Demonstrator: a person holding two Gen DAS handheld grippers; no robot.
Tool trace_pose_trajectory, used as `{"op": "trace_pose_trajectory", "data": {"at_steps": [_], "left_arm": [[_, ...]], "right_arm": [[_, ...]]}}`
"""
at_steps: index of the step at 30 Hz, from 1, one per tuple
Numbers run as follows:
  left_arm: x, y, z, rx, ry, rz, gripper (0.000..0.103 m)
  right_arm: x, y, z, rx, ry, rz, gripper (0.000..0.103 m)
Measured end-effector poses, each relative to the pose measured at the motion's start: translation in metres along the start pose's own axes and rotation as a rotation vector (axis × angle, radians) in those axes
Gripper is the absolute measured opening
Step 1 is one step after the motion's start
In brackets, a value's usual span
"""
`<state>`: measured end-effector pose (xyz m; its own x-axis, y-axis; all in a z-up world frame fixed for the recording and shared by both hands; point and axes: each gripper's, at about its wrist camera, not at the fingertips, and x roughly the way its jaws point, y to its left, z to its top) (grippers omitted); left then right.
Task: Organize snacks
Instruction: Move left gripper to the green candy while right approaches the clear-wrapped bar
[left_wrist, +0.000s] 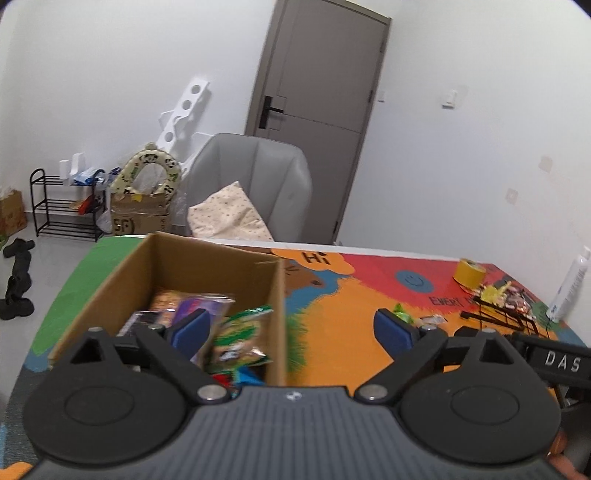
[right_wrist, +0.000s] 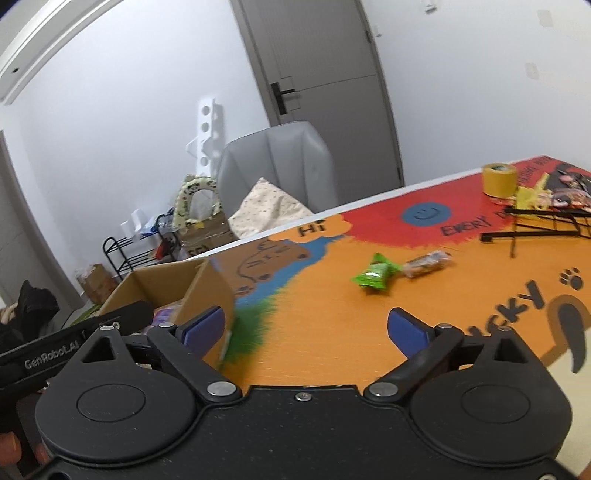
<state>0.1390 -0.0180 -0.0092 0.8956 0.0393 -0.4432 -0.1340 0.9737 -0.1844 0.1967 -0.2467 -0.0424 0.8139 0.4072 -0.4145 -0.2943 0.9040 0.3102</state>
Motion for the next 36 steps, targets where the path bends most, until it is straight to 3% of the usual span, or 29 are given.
{"op": "trace_pose_trajectory", "data": {"at_steps": [19, 26, 36], "left_arm": [[0.053, -0.068, -0.007, 0.102, 0.069, -0.036, 0.095], [0.074, -0.085, -0.003, 0.121, 0.075, -0.052, 0.095], [0.107, -0.097, 0.008, 0.128, 0.088, -0.074, 0.095]], "right_arm": [[0.016, -0.085, 0.006, 0.116, 0.001, -0.054, 0.097], [0.030, -0.099, 0.015, 0.139, 0.024, -0.030, 0.078], [0.052, -0.102, 0.036, 0.138, 0.034, -0.036, 0.069]]}}
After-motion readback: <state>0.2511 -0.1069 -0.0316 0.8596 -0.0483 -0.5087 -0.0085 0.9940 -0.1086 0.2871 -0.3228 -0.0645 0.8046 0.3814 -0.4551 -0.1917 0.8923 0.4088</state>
